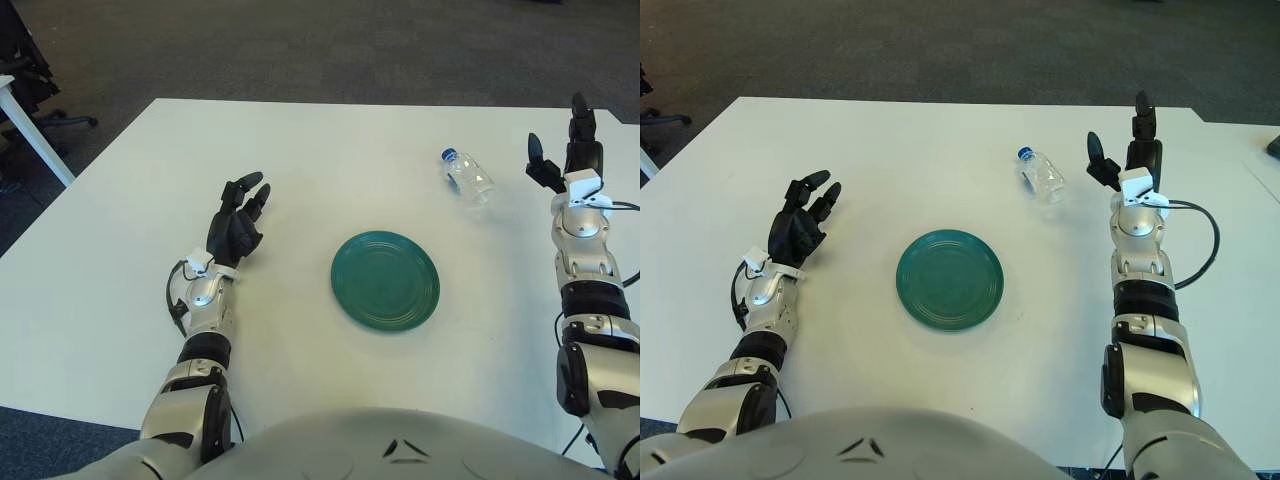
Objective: Put the bottle into the plate.
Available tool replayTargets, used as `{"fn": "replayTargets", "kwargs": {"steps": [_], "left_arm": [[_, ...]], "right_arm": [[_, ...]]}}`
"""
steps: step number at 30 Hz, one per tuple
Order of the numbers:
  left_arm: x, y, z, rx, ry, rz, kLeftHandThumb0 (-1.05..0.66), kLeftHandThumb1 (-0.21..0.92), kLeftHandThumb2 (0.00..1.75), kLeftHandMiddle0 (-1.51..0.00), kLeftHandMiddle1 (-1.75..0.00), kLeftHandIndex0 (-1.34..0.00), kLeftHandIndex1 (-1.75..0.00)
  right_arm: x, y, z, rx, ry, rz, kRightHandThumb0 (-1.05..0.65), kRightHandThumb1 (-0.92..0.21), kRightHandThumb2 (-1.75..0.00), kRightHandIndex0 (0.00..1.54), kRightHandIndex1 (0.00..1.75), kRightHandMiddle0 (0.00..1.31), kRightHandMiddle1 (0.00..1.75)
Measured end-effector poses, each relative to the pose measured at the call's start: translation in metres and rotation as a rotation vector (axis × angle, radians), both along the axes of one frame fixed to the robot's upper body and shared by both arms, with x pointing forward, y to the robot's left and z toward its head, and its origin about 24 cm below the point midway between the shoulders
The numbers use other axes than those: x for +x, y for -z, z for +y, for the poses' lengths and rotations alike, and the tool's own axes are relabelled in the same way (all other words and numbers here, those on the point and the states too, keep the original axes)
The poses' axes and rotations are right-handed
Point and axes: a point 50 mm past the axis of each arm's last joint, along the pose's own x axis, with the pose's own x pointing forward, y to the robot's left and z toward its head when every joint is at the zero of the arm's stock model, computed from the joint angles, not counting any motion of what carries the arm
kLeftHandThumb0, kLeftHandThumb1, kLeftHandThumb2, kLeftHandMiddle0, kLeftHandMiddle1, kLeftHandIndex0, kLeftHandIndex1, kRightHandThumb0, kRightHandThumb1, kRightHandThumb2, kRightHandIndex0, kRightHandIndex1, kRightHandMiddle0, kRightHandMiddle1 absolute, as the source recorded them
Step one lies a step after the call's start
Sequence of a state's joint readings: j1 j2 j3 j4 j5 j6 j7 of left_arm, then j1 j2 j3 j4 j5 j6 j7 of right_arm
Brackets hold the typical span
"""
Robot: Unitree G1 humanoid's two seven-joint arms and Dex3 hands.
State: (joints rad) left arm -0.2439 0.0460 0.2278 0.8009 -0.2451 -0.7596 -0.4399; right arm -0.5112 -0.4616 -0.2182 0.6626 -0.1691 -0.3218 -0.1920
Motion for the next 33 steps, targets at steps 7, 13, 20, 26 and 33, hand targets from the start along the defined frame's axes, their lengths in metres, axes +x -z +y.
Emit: {"fn": "replayTargets", "kwargs": {"steps": [7,13,20,26,33], "left_arm": [[-0.001,-0.001,-0.002,0.005,0.005,-0.007,-0.67,0.92,1.01,-0.37,0.00,0.00,-0.89],[-0.002,-0.002,-0.005,0.013,0.008,-0.013,-0.67,0.92,1.01,-0.36,0.00,0.00,-0.87],[-0.003,-0.002,-0.007,0.032,0.005,-0.009,-0.68,0.92,1.01,-0.37,-0.01,0.00,-0.88],[-0.003,-0.002,-0.009,0.040,0.011,-0.008,-0.68,0.92,1.01,-0.39,-0.01,0.00,-0.91],[-0.003,-0.001,-0.009,0.046,-0.004,0.000,-0.68,0.92,1.01,-0.41,-0.02,0.00,-0.95]], "right_arm": [[0.014,0.005,0.002,0.004,0.007,0.064,-1.05,-0.92,-0.64,0.01,0.00,0.00,0.05],[0.022,0.006,0.004,-0.002,0.006,0.106,-1.05,-0.92,-0.63,0.00,0.00,0.00,0.06],[0.031,0.004,0.008,-0.030,0.000,0.141,-1.05,-0.92,-0.62,0.00,0.00,0.00,0.07],[0.038,0.001,0.014,-0.055,-0.013,0.163,-1.05,-0.92,-0.61,0.00,0.00,0.00,0.11],[0.046,-0.004,0.022,-0.104,0.005,0.186,-1.05,-0.92,-0.55,0.00,0.00,0.00,0.14]]}}
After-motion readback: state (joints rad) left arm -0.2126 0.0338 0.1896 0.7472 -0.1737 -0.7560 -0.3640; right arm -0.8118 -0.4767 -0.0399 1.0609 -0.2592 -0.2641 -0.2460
